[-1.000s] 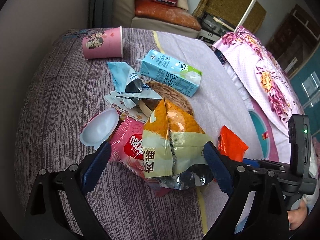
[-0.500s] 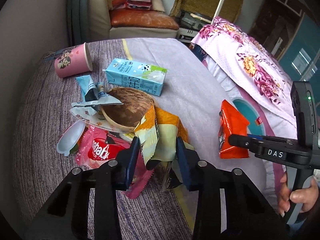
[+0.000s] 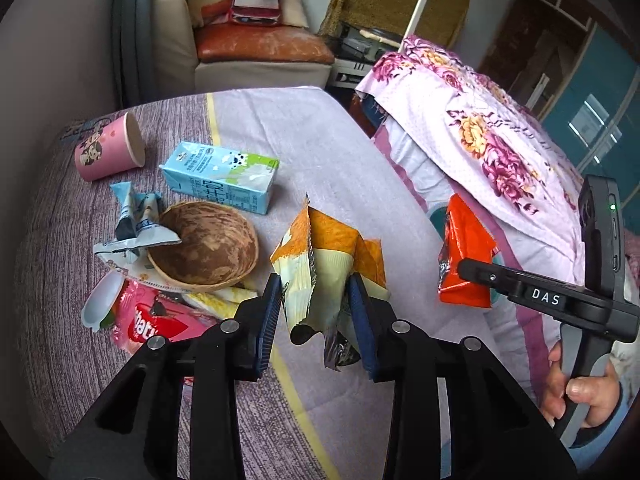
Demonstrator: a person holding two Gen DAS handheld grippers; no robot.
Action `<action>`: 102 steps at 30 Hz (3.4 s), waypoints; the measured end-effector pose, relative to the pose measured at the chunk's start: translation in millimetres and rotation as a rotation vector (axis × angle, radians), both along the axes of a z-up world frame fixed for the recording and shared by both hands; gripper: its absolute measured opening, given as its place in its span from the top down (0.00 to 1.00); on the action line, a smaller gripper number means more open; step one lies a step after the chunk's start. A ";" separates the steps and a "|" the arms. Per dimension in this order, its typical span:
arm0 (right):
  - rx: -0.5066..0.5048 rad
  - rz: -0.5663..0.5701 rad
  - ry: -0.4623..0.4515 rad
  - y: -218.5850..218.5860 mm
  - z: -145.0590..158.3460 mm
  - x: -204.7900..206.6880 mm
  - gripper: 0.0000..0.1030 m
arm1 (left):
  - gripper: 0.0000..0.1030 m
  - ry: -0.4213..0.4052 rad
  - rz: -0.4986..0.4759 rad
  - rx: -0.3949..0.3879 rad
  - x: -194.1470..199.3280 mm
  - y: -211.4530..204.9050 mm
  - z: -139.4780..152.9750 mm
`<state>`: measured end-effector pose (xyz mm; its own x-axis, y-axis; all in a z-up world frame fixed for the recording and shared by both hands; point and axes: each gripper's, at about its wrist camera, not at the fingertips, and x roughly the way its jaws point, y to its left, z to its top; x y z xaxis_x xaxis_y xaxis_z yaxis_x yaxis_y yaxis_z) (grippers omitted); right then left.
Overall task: Collect trash
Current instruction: 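Drop the chip bag into the wastebasket with the left tool while the right tool holds the packet, then open the right tool over the wastebasket to drop the orange packet, then move both tools back over the remaining trash on the table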
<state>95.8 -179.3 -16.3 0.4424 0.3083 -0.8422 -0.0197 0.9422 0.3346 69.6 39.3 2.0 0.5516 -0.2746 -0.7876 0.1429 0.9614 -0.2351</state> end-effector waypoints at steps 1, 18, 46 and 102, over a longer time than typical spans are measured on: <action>0.002 -0.009 -0.008 -5.3 2.3 -0.7 0.72 | 0.66 -0.003 -0.010 0.002 2.6 -7.9 1.3; -0.009 -0.182 -0.118 -115.6 29.4 -6.3 0.71 | 0.66 -0.015 -0.194 0.013 49.7 -140.1 12.4; -0.008 -0.328 -0.060 -215.6 -1.0 1.8 0.71 | 0.63 0.082 -0.323 0.065 99.8 -261.3 -35.1; -0.063 -0.152 0.037 -98.7 5.7 15.7 0.27 | 0.13 0.128 -0.119 0.020 41.0 -103.0 -38.4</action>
